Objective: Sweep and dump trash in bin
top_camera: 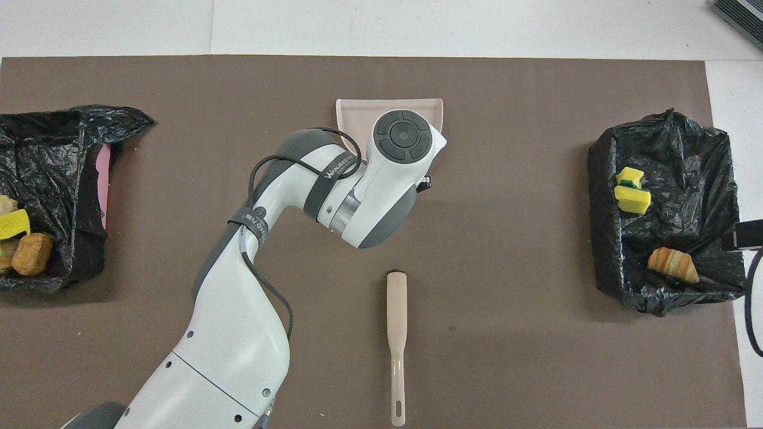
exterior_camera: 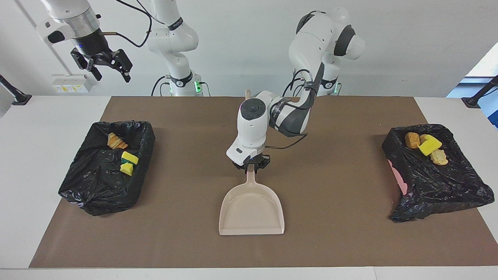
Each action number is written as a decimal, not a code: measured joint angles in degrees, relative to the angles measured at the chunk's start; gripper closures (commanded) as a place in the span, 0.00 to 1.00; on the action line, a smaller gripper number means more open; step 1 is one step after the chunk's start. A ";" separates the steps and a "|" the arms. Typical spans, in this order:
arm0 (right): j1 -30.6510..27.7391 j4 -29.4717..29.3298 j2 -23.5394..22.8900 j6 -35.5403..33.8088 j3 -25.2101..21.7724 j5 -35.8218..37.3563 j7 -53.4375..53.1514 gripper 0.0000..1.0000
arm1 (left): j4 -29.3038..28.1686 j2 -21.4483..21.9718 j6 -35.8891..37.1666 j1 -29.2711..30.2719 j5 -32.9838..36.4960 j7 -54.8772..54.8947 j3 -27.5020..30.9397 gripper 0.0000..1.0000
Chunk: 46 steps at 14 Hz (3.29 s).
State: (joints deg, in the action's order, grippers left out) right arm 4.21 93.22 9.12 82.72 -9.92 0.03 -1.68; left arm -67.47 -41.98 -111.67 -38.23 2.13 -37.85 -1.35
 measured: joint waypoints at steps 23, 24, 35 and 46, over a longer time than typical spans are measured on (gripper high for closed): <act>0.85 0.00 0.00 0.00 0.03 0.00 0.00 0.00 | -17.63 46.44 26.61 28.47 -3.76 40.80 2.92 0.00; 0.85 0.00 0.00 0.00 0.03 0.00 0.00 0.00 | -16.76 45.67 27.23 28.94 -3.98 41.19 2.97 0.00; 0.85 0.00 0.00 0.00 0.03 0.00 0.00 0.00 | -13.05 44.17 33.92 28.97 -4.03 41.83 2.32 0.00; 0.86 0.00 0.00 0.00 0.03 0.00 0.00 0.00 | -13.35 44.30 33.93 29.83 -3.26 41.84 2.74 0.00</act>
State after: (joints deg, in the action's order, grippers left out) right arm 5.07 93.22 9.12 82.72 -9.89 0.03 -1.68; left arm -80.82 2.32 -77.74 -8.40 -1.13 3.99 1.39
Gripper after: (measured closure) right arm 0.000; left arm 0.000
